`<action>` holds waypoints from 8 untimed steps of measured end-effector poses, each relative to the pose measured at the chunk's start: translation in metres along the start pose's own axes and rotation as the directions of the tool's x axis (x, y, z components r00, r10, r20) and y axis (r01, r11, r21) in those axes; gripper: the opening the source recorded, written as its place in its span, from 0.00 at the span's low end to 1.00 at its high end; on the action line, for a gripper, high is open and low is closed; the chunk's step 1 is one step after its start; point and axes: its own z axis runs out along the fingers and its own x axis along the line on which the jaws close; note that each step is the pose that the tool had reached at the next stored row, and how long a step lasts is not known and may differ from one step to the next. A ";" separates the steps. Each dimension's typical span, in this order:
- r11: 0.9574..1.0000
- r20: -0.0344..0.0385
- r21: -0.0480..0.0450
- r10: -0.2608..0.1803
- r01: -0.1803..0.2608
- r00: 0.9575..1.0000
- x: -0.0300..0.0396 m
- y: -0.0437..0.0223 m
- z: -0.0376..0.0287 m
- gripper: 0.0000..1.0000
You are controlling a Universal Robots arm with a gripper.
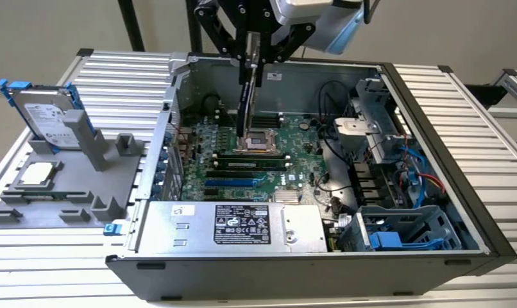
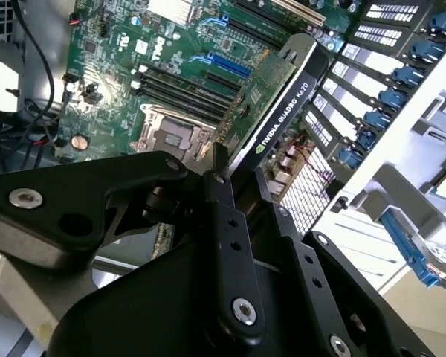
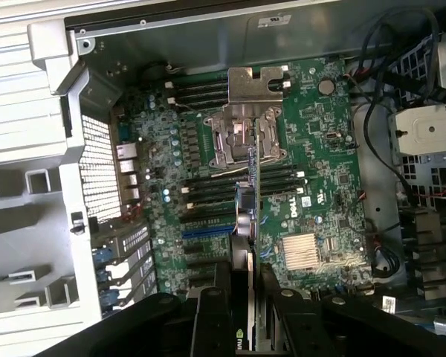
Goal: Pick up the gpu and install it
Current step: 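Pick up the gpu and move the gpu toward the slot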
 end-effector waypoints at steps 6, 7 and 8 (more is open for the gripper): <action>1.000 0.000 0.000 0.000 0.000 1.000 -0.0022 0.0004 0.0000 0.00; 1.000 0.000 0.000 0.000 0.000 1.000 -0.0028 0.0004 0.0000 0.00; 1.000 0.000 0.000 0.000 0.000 1.000 -0.0033 0.0005 0.0000 0.00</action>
